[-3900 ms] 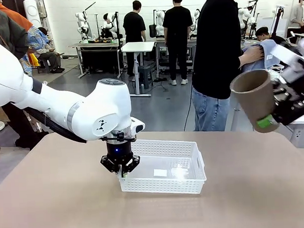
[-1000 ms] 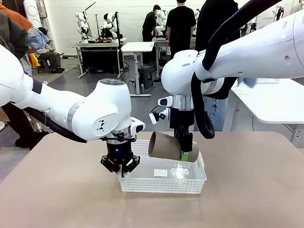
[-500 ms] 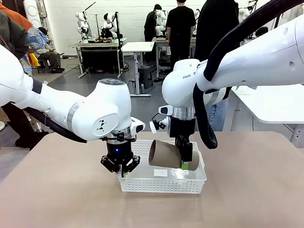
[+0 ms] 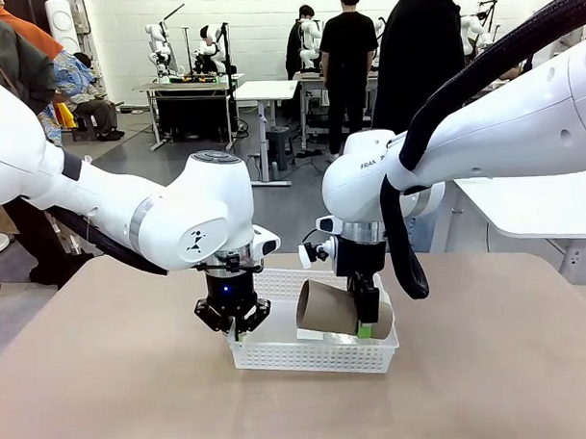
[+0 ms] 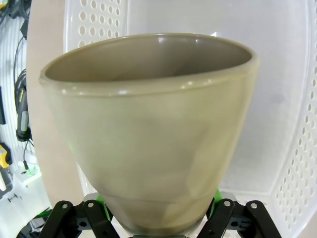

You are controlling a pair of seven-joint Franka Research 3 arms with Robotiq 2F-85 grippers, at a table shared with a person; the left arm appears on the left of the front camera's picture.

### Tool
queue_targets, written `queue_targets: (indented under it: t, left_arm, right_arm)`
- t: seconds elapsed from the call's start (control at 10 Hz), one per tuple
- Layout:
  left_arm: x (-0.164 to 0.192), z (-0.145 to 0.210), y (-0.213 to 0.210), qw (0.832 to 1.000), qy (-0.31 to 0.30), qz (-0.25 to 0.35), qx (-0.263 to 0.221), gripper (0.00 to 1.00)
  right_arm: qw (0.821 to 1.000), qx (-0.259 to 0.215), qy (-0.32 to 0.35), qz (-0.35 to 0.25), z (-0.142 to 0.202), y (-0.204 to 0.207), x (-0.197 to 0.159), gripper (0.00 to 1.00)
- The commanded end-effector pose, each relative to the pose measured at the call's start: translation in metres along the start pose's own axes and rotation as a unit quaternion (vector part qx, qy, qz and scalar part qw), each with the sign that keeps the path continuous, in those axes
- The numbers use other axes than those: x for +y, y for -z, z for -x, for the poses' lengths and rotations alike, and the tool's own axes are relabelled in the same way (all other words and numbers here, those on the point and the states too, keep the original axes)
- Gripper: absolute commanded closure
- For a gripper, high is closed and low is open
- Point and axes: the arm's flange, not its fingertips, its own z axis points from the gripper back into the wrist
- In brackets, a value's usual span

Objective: Clean and organize the cups into the basket.
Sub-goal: Pick up the Organizing basket and move it to the center of the table, then pick up the Reusable plastic cup from the right side of the table and place it inside the Organizing basket.

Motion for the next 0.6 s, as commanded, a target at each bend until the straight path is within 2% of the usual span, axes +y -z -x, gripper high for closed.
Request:
queue_targets:
  t: [0.0, 0.2, 0.4, 0.5]
  left_arm:
    - [-0.0011, 0.0018, 0.0023, 1.0, 0.0, -0.002, 0.002, 1.0]
    - [-0.0011, 0.0018, 0.0023, 1.0, 0.0, -0.002, 0.002, 1.0]
    - [-0.0011, 0.0018, 0.0023, 1.0, 0.0, -0.002, 0.002, 1.0]
    - [-0.0011, 0.0018, 0.0023, 1.0, 0.0, -0.002, 0.002, 1.0]
  right_arm:
    - [1.0, 0.002, 0.014, -0.001, 0.0074, 0.0085, -0.0004, 0.2]
    - [1.0, 0.004, 0.009, -0.009, 0.0058, 0.0101, -0.0026, 0.18]
    - [1.0, 0.006, 0.005, -0.019, 0.0052, 0.0097, -0.0029, 0.0]
    - [1.0, 0.007, 0.003, -0.022, 0.0055, 0.0091, -0.0028, 0.0]
